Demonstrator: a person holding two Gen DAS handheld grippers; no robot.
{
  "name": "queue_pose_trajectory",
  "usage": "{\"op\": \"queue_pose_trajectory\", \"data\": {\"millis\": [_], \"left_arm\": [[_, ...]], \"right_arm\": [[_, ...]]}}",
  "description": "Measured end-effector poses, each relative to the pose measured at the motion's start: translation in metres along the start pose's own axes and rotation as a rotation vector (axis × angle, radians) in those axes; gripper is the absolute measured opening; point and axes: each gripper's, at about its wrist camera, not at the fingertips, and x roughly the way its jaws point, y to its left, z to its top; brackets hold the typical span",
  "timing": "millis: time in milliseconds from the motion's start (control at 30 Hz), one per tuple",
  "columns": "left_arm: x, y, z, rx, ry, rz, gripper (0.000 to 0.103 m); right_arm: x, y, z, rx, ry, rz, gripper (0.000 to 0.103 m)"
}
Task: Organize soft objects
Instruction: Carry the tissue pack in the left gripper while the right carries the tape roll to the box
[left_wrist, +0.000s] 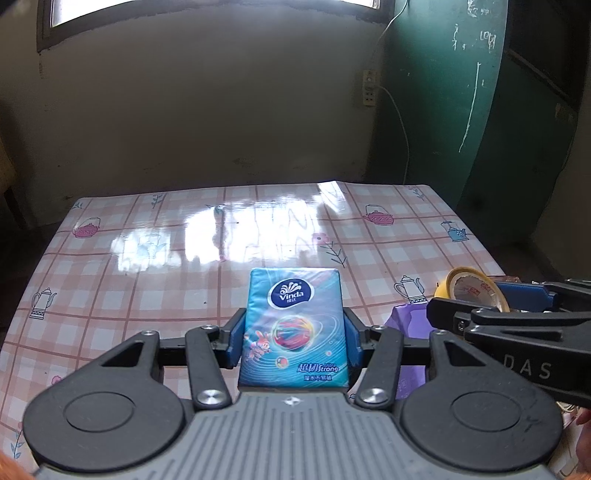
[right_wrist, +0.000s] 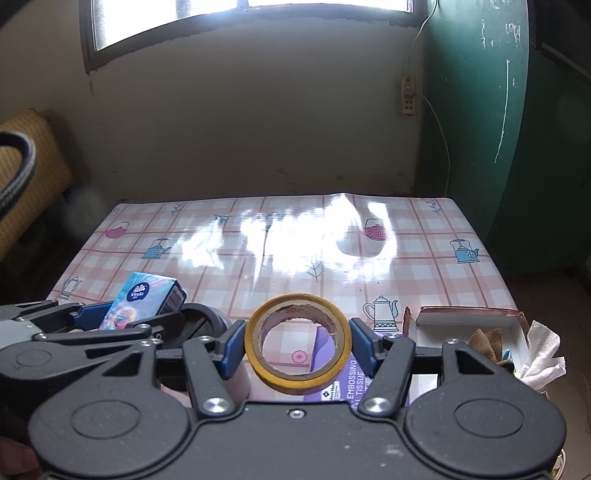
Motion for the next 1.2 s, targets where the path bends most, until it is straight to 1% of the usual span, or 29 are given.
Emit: {"op": "queue_pose_trajectory", "data": {"millis": [667, 1200], "left_arm": [[0.007, -0.02, 0.003, 0.019, 0.004, -0.04, 0.053], [0.013, -0.037, 0.002, 0.024, 0.007, -0.058, 0.053]], "right_arm": [[-0.001, -0.023, 0.0, 0.018, 0.004, -0.039, 0.071], [-0.003, -0.04, -0.002, 0.034, 0.009, -0.062, 0.071]]}}
